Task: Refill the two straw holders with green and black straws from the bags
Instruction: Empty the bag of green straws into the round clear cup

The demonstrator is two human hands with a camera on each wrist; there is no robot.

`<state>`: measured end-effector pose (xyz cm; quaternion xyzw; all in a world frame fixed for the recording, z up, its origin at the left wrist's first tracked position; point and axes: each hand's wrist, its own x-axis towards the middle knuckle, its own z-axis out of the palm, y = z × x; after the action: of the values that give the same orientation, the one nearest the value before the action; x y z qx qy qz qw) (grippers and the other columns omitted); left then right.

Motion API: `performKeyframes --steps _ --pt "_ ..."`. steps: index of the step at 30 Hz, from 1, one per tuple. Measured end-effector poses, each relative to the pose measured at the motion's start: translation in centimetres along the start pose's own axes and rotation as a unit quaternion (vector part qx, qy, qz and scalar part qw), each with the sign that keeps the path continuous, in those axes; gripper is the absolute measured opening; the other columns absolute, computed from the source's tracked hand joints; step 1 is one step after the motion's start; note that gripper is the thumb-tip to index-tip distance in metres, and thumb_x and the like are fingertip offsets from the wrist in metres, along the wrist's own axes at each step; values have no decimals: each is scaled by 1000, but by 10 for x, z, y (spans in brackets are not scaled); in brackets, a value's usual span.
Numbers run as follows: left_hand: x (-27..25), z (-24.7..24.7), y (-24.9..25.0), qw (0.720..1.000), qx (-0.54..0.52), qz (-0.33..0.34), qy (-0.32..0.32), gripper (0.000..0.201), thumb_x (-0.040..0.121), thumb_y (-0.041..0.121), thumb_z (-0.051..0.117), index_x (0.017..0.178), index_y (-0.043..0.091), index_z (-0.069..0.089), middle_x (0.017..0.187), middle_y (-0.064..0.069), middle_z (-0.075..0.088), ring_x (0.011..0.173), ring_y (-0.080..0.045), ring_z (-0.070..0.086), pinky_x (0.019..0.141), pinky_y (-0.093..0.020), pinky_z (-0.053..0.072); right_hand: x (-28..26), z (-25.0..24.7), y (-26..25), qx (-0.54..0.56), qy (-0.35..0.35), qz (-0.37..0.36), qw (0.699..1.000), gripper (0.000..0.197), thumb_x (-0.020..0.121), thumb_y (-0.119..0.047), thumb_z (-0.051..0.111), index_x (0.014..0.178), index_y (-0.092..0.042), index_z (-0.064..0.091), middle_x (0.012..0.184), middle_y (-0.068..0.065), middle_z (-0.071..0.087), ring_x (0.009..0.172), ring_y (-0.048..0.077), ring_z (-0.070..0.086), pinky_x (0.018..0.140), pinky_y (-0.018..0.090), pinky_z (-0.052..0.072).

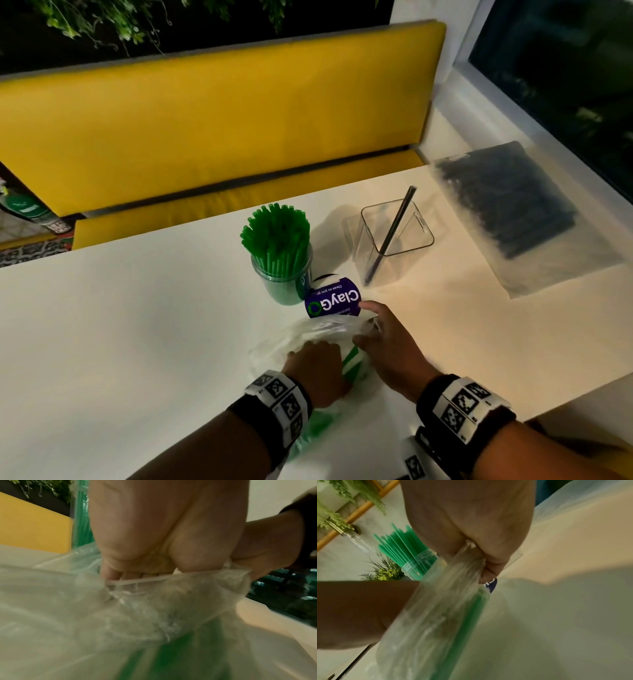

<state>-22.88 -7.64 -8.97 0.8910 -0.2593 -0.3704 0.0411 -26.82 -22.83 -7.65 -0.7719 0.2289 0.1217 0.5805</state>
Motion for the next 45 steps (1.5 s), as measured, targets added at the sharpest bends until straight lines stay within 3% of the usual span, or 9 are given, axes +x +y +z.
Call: performKeyframes --steps 7,13,17,22,29,33,36,41,45 --pt "-7 -9 13 995 -19 22 -94 41 96 42 41 121 15 60 117 -5 64 105 -27 60 93 -49 48 -4 -8 -6 -22 24 -49 998 46 88 -16 65 126 -37 50 108 -8 60 97 7 57 79 23 45" --pt "-7 -5 20 989 -117 4 -87 38 94 39 49 124 18 58 122 -2 63 113 -25 59 98 -47 47 -7 -9 -12 19 -40 -39 998 60 85 -14 69 131 -45 48 123 -9 61 115 7 57 100 30 46" --pt "0 6 17 988 -128 -77 -31 26 84 48 52 97 28 60 96 6 58 102 -25 56 94 -54 36 -1 -8 -6 -52 -8 -25 998 62 81 -27 74 135 -37 44 126 -13 54 118 10 53 101 33 45" --pt "1 1 15 988 -133 -74 10 25 79 52 59 92 32 53 94 11 56 91 -19 52 92 -47 38 10 -8 4 6 -47 116 992 24 84 -30 66 98 -12 71 91 12 73 78 23 68 71 37 54" --pt "-4 -19 6 974 -221 38 30 12 90 30 56 81 24 52 83 3 56 79 -17 54 67 -26 37 18 -24 -1 -34 24 63 997 38 79 -5 48 109 -27 57 90 10 71 73 24 69 63 36 59" --pt "-10 -23 -3 947 -311 69 50 18 89 30 62 73 28 55 70 13 56 67 -4 51 65 -23 41 8 -32 -9 -165 -3 -113 980 67 82 2 49 142 -27 41 130 -8 47 120 4 44 100 10 35" --pt "-18 -30 -2 920 -372 83 92 12 92 22 62 81 26 62 75 11 65 68 -2 58 77 -30 52 7 -28 -13 -174 -50 -202 963 52 86 1 49 127 -30 59 123 -6 55 117 6 52 101 20 39" --pt "-52 -68 -1 812 -512 121 253 18 101 23 51 91 18 65 82 7 75 81 -6 71 77 -16 50 16 -27 8 -374 22 -87 923 26 94 -11 41 104 -28 60 105 0 45 96 22 54 81 30 45" --pt "-82 -107 -3 694 -582 184 381 24 94 47 48 93 29 64 66 -2 63 65 -28 62 75 -50 58 12 -23 11 -426 -22 -17 904 30 94 -36 44 120 -31 56 123 1 46 113 23 49 94 34 44"
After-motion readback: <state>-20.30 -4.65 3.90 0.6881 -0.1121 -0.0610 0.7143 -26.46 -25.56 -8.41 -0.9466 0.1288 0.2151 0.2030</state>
